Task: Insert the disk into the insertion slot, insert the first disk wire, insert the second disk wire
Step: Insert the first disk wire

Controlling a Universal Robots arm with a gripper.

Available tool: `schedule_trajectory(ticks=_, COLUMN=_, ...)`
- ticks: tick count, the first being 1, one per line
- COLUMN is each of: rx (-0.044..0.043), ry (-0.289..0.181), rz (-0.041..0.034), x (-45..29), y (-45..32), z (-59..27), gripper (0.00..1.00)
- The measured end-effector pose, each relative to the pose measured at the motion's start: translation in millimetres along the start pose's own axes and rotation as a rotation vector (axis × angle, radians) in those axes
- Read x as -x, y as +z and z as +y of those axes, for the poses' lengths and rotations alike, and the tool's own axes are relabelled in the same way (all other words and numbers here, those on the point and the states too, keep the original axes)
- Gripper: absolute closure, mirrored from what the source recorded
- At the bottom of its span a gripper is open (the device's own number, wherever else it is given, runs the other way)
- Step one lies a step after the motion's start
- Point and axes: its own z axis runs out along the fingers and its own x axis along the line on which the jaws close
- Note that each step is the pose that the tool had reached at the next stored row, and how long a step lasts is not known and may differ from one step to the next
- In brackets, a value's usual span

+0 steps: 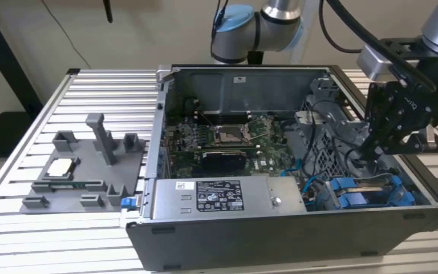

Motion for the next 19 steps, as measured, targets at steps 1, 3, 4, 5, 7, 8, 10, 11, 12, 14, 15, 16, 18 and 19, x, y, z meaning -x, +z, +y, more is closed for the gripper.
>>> schedule_trajectory(ticks=1, rx=0.0, ry=0.0, rz=-0.0003, x=0.0, y=0.3, z=-0.4, gripper=0.81)
schedule_trajectory(ticks=3, rx=0.0, ry=0.0, rz=-0.0009, x=-0.1, y=1.1, z=-1.9, gripper=0.81)
schedule_trajectory(ticks=4, rx=0.0, ry=0.0, rz=-0.0011, x=-0.1, y=1.5, z=-3.0, gripper=0.81)
schedule_trajectory(ticks=5, rx=0.0, ry=0.0, rz=-0.0008, x=-0.3, y=1.8, z=-4.3, gripper=0.81)
schedule_trajectory(ticks=7, rx=0.0, ry=0.0, rz=-0.0009, x=-0.9, y=2.5, z=-7.2, gripper=0.81)
schedule_trajectory(ticks=8, rx=0.0001, ry=0.0, rz=-0.0009, x=-1.7, y=2.8, z=-8.1, gripper=0.81)
schedule_trajectory(ticks=10, rx=0.0, ry=0.0, rz=-0.001, x=-4.3, y=3.4, z=-8.7, gripper=0.81)
schedule_trajectory(ticks=11, rx=0.0, ry=0.0, rz=-0.0009, x=-6.3, y=3.5, z=-8.9, gripper=0.81)
schedule_trajectory(ticks=12, rx=0.0, ry=0.0, rz=-0.0009, x=-8.4, y=3.7, z=-9.0, gripper=0.81)
schedule_trajectory(ticks=14, rx=0.0, ry=0.0, rz=-0.001, x=-12.3, y=4.0, z=-9.3, gripper=0.81)
schedule_trajectory(ticks=15, rx=0.0, ry=0.0, rz=-0.0009, x=-14.5, y=4.2, z=-9.4, gripper=0.81)
schedule_trajectory(ticks=16, rx=0.0, ry=0.0, rz=-0.0009, x=-16.5, y=4.3, z=-9.4, gripper=0.81)
schedule_trajectory(ticks=18, rx=0.0001, ry=0.0, rz=-0.001, x=-20.4, y=4.6, z=-9.7, gripper=0.81)
schedule_trajectory(ticks=19, rx=0.0001, ry=0.0, rz=-0.001, x=-22.3, y=4.8, z=-9.8, gripper=0.81)
